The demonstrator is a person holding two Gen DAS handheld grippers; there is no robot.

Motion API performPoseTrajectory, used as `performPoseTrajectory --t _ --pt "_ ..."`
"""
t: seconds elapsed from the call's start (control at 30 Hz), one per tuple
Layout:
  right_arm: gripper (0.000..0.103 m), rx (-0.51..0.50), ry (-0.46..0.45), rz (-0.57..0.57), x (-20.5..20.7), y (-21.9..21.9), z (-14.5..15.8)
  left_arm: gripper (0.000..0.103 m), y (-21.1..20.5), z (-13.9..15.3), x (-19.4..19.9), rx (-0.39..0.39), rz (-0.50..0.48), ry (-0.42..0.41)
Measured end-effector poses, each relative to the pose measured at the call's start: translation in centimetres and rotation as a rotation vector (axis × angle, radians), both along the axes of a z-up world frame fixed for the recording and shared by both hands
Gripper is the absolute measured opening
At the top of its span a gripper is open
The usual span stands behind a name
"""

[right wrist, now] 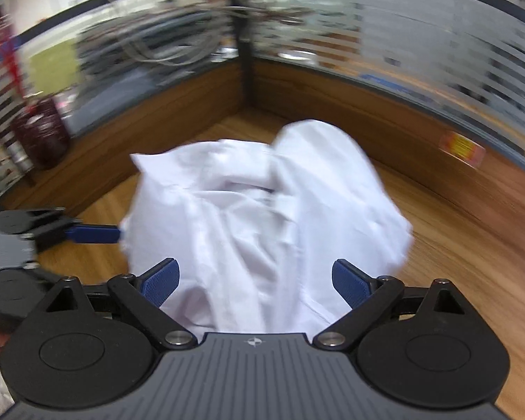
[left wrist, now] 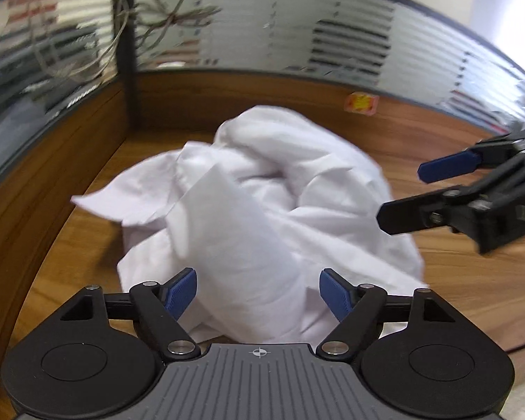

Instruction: Fold clothes

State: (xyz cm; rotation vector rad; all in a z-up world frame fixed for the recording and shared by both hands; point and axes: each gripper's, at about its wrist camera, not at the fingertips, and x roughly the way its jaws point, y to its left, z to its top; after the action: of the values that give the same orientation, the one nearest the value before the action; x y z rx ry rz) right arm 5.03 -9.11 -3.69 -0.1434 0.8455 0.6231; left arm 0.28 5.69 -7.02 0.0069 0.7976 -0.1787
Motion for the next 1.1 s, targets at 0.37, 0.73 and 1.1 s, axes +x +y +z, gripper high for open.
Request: performPoseTrajectory --t 0.37,0.73,1.1 --pt "0.069 -0.062 0.044 0.184 1.1 2.5 -3.7 0.075 1.1 -3.1 1.7 -0.062 0.095 0.083" --pt "0.069 -0.106 -0.03 0.275 0.7 4.4 -4.2 0.011 1.8 -2.7 1.2 -0.06 0.113 0.098" --pt "0.021 -0.301 -0.074 0.252 1.4 5.8 -7.0 0.008 3.6 -1.3 0.5 -0.008 0.203 0.063"
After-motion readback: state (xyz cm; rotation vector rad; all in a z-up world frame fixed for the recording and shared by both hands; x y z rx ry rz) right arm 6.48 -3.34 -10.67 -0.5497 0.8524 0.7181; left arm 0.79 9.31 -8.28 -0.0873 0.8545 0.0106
